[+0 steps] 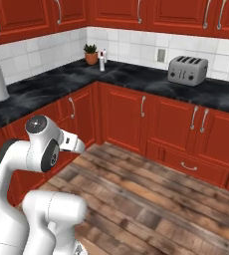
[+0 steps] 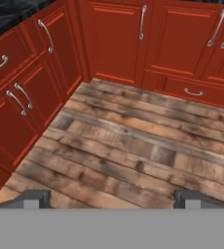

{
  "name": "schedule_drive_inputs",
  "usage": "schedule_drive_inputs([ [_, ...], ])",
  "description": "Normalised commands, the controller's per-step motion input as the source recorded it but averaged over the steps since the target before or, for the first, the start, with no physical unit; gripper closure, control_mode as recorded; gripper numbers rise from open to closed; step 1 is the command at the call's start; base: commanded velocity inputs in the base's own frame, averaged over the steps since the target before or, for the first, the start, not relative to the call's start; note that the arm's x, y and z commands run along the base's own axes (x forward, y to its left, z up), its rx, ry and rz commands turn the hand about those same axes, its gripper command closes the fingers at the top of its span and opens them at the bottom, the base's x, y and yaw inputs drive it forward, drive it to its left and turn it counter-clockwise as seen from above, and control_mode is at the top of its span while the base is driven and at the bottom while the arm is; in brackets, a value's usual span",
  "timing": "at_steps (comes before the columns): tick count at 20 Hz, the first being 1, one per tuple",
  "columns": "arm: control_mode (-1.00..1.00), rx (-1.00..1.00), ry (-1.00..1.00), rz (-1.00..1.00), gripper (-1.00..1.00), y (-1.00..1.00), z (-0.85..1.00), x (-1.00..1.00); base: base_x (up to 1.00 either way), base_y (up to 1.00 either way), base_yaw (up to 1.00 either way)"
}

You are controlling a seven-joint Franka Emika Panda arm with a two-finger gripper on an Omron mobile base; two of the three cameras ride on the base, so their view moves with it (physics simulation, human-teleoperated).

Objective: Place the drinks on the dining counter in a tight cluster.

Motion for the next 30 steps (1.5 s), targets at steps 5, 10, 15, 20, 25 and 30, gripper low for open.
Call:
schedule_drive_inputs([
  [5, 1.00, 0.00, 0.00, 0.00, -1.00, 0.00, 0.00, 0.00, 0.85, 0.09, 0.22],
  [10, 1.00, 0.00, 0.00, 0.00, -1.00, 0.00, 0.00, 0.00, 0.91, 0.10, 0.09],
  [15, 1.00, 0.00, 0.00, 0.00, -1.00, 0.00, 0.00, 0.00, 0.92, 0.15, 0.02],
  [20, 1.00, 0.00, 0.00, 0.00, -1.00, 0.00, 0.00, 0.00, 0.88, 0.19, 0.12],
  [25, 1.00, 0.00, 0.00, 0.00, -1.00, 0.00, 0.00, 0.00, 0.88, 0.13, 0.10],
  [30, 1.00, 0.00, 0.00, 0.00, -1.00, 0.00, 0.00, 0.00, 0.88, 0.09, 0.10],
])
